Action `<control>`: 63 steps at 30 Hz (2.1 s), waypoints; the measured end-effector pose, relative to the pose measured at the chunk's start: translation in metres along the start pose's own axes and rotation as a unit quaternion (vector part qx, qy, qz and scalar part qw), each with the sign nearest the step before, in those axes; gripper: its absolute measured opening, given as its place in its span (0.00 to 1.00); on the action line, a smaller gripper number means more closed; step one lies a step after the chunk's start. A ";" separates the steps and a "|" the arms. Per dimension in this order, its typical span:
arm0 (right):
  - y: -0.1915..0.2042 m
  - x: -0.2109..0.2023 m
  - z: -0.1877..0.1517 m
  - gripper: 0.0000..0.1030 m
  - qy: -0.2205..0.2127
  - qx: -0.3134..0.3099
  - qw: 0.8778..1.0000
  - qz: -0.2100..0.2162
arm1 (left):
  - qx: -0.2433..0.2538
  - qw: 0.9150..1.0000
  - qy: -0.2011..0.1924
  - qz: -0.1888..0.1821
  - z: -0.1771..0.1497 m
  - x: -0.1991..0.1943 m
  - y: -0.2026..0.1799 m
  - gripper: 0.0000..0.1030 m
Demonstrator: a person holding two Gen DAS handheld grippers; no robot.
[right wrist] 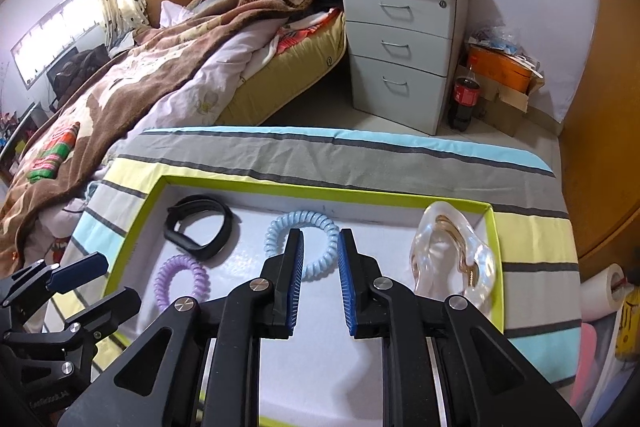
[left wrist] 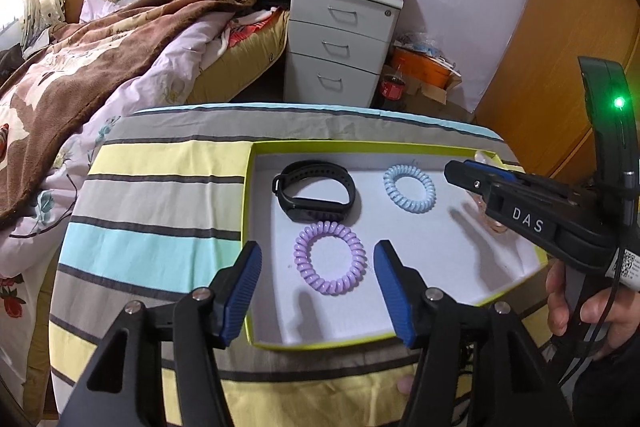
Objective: Organize jewelry
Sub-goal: 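Open the left gripper releasing the purple coil while the right gripper releases the blue coil, then move both grippers from the tray to the jewelry pile on the bedspread, then close the right gripper on the pink beaded hair clip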
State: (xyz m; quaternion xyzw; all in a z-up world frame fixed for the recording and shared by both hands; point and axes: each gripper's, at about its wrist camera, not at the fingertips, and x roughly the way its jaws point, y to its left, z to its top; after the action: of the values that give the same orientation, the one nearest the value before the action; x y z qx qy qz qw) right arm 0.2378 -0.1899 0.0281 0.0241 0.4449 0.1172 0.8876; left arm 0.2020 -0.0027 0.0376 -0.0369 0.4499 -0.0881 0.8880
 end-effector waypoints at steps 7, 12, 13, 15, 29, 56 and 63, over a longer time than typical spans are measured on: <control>0.004 -0.027 -0.011 0.18 -0.017 0.005 1.000 0.009 | -0.001 1.000 -0.014 -0.002 -0.008 -0.023 0.000 0.61; 0.007 -0.050 -0.027 0.28 -0.032 0.002 0.999 0.017 | -0.006 0.999 -0.034 -0.011 -0.019 -0.045 0.003 0.66; 0.006 -0.055 -0.032 0.32 -0.035 0.005 0.999 0.022 | -0.008 0.999 -0.037 -0.012 -0.022 -0.049 0.005 0.66; 0.003 -0.062 -0.040 0.37 -0.039 0.008 0.999 0.030 | -0.010 0.999 -0.045 -0.018 -0.028 -0.056 0.008 0.69; -0.018 -0.085 -0.108 0.37 -0.029 0.039 0.999 0.019 | -0.037 0.998 -0.049 -0.025 -0.090 -0.071 0.040 0.76; 0.005 -0.066 -0.155 0.46 0.015 0.054 0.998 -0.038 | -0.070 0.997 -0.026 -0.033 -0.140 -0.070 0.063 0.78; 0.002 -0.070 -0.159 0.23 0.009 0.064 0.998 -0.022 | -0.077 0.996 -0.022 -0.032 -0.144 -0.071 0.068 0.78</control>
State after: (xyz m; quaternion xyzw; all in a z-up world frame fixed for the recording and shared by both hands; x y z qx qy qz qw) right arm 0.0701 -0.2140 -0.0124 0.0701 0.4596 0.0695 0.8826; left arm 0.0535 0.0792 -0.0010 -0.1214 0.4339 -0.0803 0.8891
